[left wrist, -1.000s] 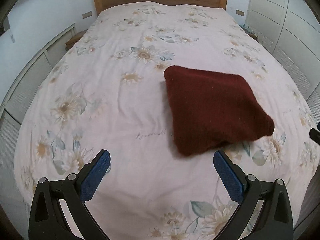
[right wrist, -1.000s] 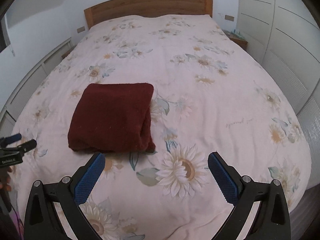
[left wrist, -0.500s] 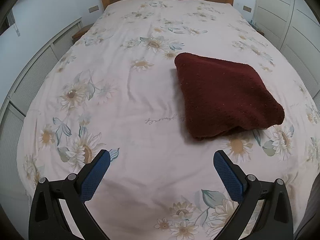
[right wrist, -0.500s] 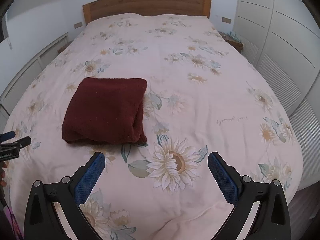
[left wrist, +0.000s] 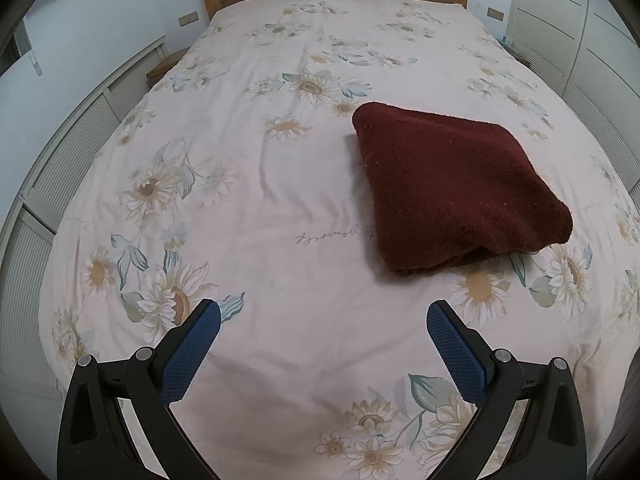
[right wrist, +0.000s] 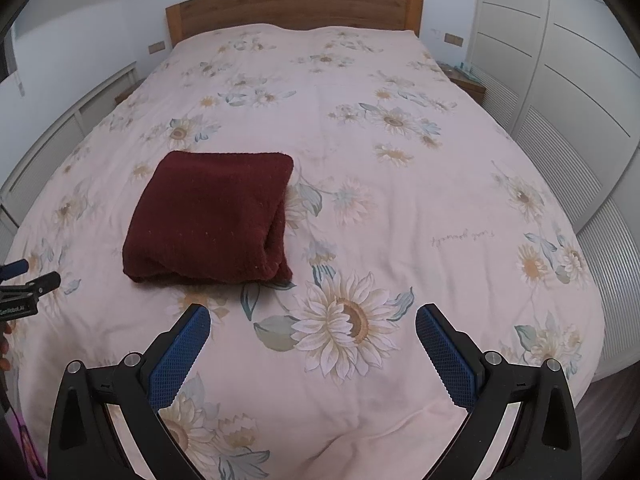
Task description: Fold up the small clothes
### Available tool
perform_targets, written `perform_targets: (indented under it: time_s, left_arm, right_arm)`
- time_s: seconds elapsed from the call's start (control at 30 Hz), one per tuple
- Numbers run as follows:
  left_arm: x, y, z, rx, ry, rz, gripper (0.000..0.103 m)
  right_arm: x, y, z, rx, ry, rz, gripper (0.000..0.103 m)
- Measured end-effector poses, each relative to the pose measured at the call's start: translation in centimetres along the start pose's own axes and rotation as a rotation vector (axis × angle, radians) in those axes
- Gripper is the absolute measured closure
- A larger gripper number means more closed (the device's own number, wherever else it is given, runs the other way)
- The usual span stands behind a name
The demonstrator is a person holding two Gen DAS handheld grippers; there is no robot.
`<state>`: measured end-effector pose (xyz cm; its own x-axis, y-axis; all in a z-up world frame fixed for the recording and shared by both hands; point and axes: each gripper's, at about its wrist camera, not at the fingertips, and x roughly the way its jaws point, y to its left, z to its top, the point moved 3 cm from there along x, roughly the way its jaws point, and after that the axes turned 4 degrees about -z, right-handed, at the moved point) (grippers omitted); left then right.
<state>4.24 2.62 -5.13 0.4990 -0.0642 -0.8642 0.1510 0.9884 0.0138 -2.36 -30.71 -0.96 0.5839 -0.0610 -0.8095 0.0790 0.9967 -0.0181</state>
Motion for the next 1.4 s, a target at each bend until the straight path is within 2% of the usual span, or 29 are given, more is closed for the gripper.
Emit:
perform_targets:
  time_s: [1.4]
  left_arm:
    - [0.32,-0.37,-0.46,0.027,0.033,-0.012,0.001]
  right_arm:
    - [0.03,-0.24,-0.37,-0.02,0.021,-0.01,0.001]
